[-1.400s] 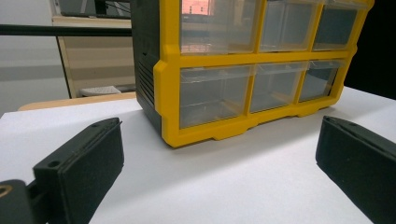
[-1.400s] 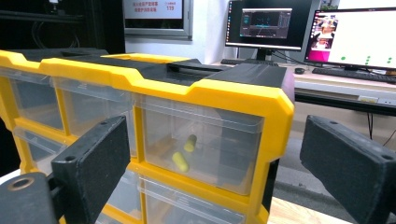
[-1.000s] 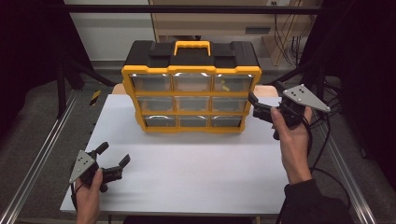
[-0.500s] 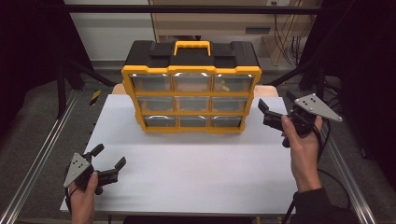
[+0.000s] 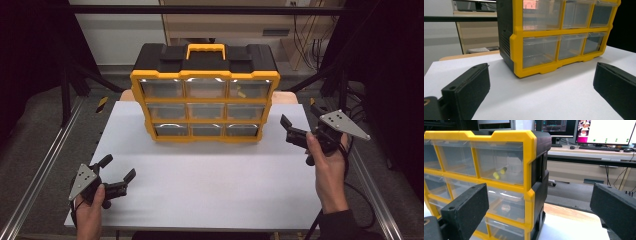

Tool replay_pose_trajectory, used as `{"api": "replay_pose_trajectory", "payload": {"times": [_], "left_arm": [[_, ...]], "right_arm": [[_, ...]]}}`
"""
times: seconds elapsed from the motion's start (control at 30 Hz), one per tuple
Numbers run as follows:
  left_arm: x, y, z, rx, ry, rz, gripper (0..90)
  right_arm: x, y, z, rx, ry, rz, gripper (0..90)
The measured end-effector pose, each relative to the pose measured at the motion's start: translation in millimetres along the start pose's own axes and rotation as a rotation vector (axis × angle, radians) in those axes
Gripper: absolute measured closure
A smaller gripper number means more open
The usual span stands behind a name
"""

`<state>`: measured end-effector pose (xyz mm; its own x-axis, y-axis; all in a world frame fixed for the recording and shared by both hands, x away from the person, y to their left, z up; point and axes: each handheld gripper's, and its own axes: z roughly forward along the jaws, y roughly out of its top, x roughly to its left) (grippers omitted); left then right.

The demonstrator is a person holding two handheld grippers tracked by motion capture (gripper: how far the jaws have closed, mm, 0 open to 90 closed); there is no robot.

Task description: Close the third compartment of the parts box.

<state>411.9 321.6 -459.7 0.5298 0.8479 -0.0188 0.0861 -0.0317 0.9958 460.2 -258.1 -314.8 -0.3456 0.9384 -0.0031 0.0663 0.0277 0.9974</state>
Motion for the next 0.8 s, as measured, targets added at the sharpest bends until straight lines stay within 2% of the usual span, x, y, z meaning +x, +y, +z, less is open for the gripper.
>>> {"api": "replay_pose_trajectory", "payload": {"times": [0.5, 0.8], "left_arm": [[-0.9, -0.2, 1.5, 0.001, -0.003, 0.005, 0.6], [-1.3, 0.0, 1.4, 0.0, -0.006, 0.013, 0.6]], "right_arm": [[-2.8, -21.1, -9.9, 0.026, 0.001, -0.004, 2.2], [-2.3, -39.5, -14.0, 0.033, -0.006, -0.026, 2.5]]}}
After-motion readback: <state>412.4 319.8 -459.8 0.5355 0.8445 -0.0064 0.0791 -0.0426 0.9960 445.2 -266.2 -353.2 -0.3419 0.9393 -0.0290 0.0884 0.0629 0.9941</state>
